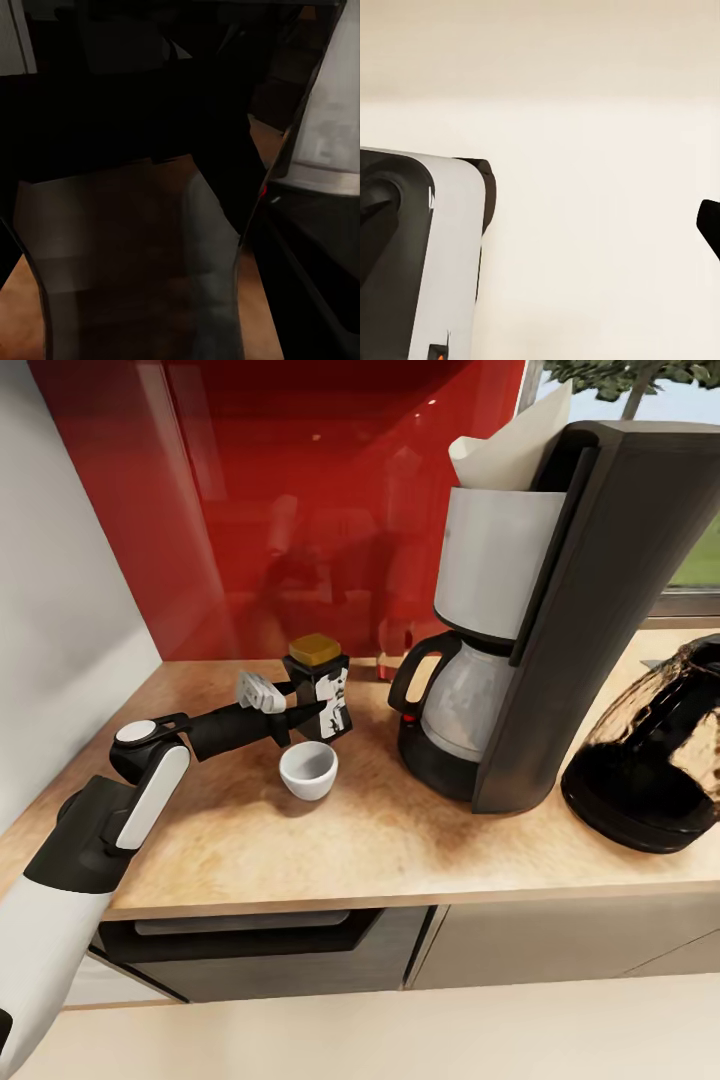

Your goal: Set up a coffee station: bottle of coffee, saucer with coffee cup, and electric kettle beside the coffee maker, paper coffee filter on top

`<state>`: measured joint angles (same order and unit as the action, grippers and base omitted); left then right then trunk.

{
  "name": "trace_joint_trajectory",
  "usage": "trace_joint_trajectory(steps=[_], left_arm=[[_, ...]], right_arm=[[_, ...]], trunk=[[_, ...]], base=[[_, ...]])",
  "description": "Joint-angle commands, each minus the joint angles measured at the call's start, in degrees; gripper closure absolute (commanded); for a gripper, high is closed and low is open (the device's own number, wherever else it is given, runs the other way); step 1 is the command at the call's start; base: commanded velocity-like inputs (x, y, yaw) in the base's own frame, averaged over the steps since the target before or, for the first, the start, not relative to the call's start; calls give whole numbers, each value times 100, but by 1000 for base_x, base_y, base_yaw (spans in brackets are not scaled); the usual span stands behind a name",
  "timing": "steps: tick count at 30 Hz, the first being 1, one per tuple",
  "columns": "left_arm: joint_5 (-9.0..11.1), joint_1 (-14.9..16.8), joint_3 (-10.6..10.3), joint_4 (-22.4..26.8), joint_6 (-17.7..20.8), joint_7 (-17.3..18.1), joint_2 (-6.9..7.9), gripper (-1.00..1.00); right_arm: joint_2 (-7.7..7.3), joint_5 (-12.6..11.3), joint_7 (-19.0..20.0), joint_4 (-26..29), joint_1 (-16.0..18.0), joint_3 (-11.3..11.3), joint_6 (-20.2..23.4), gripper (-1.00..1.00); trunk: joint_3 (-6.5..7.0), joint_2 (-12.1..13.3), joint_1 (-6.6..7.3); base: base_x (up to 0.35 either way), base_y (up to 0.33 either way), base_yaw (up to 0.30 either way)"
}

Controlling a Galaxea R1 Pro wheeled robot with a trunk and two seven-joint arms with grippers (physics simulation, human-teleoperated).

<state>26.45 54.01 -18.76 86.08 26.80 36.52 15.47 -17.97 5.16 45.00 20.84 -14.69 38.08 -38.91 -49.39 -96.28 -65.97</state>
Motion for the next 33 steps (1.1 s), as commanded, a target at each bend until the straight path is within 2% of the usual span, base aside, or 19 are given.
trace_joint_trajectory(steps=[1, 22, 33], left_arm=[[54, 4, -5, 0, 44, -6, 4, 100], [57, 4, 21, -3, 44, -3, 8, 100], [53, 4, 29, -4, 44, 4, 8, 100]], right_arm=[[4, 54, 26, 8, 2, 47, -20, -100], [4, 53, 26, 8, 2, 47, -20, -100], [4, 44, 26, 8, 2, 48, -20, -100]], trunk=[[-3, -2, 0], [-33, -2, 0], [-99, -2, 0]], base=[[35, 0, 0], [21, 0, 0], [0, 0, 0]])
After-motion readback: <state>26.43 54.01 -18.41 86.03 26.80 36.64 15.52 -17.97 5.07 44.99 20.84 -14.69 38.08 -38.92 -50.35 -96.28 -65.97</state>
